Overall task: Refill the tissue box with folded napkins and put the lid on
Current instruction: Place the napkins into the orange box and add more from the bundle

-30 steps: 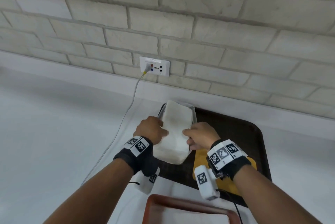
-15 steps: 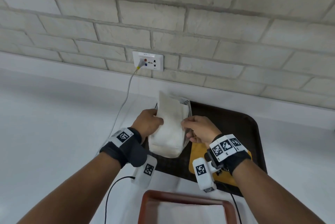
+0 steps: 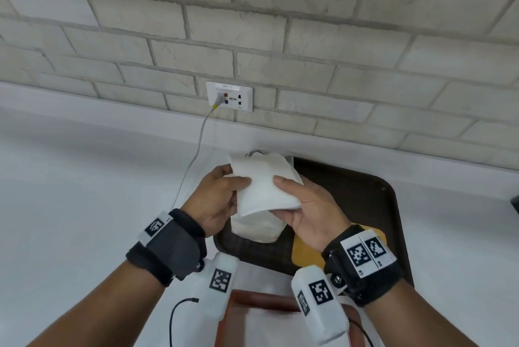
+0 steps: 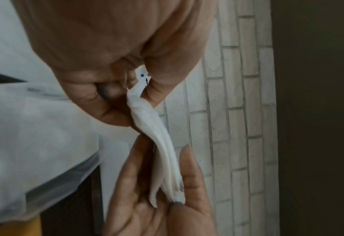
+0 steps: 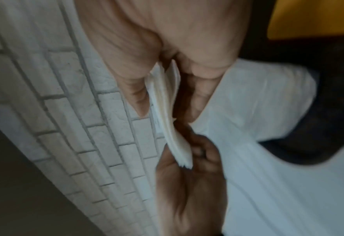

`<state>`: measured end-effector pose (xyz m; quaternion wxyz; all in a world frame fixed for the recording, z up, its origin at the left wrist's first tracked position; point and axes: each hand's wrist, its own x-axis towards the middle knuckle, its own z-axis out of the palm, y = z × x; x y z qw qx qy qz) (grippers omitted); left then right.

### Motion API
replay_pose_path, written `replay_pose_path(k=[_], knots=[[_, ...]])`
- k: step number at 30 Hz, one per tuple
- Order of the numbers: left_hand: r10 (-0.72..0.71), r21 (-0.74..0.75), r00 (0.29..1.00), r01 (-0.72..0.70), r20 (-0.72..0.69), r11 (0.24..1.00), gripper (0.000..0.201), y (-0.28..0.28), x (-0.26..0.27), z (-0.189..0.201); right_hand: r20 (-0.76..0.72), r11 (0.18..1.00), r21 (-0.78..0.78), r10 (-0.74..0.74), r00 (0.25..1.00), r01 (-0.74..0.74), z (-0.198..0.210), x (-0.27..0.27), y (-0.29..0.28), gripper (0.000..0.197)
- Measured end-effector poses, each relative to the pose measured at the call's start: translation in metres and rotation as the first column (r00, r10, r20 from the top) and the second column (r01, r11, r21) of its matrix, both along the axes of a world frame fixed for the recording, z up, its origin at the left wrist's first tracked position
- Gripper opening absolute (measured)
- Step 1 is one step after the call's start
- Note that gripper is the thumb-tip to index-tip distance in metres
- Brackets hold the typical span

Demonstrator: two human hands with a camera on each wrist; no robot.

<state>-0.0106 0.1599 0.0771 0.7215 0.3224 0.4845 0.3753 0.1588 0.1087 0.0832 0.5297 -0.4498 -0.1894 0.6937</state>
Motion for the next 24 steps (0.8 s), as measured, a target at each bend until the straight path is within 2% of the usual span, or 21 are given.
replay_pose_path(k=[2,5,9,11,14,17,20,22,24], knots=[[0.063,-0.057,0.995,-0.058,0.081,0.997,0.039,-0.001,-0.002,-0.004,-0.094,0.999,-0.022,-0.051,0.994,0.049,0.001,-0.011,-0.004,0.05],[0.156,-0.099,0.974,-0.141,0.167,0.985,0.04,-0.007,-0.003,-0.004,-0.084,0.994,-0.038,-0.105,0.991,0.102,0.002,-0.027,-0.008,0.036],[0.264,-0.045,0.939,-0.261,0.219,0.964,0.037,-0.022,-0.005,0.0,-0.194,0.966,-0.068,-0.259,0.946,0.251,0.008,-0.031,-0.01,0.037],[0.289,-0.025,0.93,-0.291,0.227,0.956,0.039,-0.031,-0.006,0.004,-0.215,0.973,-0.071,-0.231,0.949,0.221,0.011,-0.034,-0.017,0.036],[0.241,-0.008,0.944,-0.245,0.224,0.969,0.045,-0.049,-0.005,0.002,-0.074,0.986,-0.043,-0.161,0.984,0.158,0.012,-0.04,-0.03,0.026],[0.173,-0.071,0.941,-0.159,0.292,0.985,0.05,-0.063,-0.007,0.003,0.07,0.991,0.018,-0.135,0.988,0.134,0.016,-0.035,-0.041,0.025],[0.199,-0.158,0.889,-0.145,0.413,0.977,0.044,-0.069,-0.018,0.005,0.147,0.995,0.093,0.009,0.989,-0.022,0.026,-0.016,-0.058,0.028],[0.227,-0.155,0.856,-0.174,0.464,0.973,0.035,-0.071,-0.027,0.006,0.197,0.982,0.133,0.108,0.975,-0.135,0.031,-0.001,-0.073,0.035],[0.18,-0.104,0.875,-0.149,0.449,0.983,0.032,-0.075,-0.036,0.004,0.268,0.974,0.141,0.135,0.954,-0.177,0.032,0.016,-0.087,0.035]])
